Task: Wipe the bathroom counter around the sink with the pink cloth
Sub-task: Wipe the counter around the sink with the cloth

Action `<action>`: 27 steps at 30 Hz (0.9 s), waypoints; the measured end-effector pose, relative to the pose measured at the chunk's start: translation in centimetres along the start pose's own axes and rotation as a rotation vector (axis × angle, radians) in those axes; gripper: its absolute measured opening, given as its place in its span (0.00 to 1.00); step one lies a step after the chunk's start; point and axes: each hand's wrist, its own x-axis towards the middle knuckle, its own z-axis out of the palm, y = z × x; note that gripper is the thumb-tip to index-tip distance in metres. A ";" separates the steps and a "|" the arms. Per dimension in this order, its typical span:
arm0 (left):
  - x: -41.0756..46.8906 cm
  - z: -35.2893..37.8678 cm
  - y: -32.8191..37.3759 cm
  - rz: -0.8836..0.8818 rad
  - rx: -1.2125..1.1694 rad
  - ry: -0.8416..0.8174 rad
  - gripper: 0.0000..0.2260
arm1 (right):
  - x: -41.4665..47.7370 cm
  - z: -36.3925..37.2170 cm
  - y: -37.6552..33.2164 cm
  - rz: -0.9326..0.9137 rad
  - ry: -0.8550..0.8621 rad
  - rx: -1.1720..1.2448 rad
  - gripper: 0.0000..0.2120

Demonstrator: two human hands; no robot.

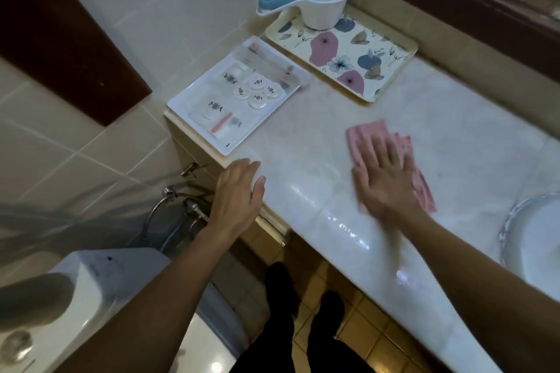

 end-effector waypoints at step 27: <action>-1.5 1.9 0.1 0.103 0.243 -0.009 0.26 | -13.8 3.4 -3.3 0.045 0.028 0.025 0.31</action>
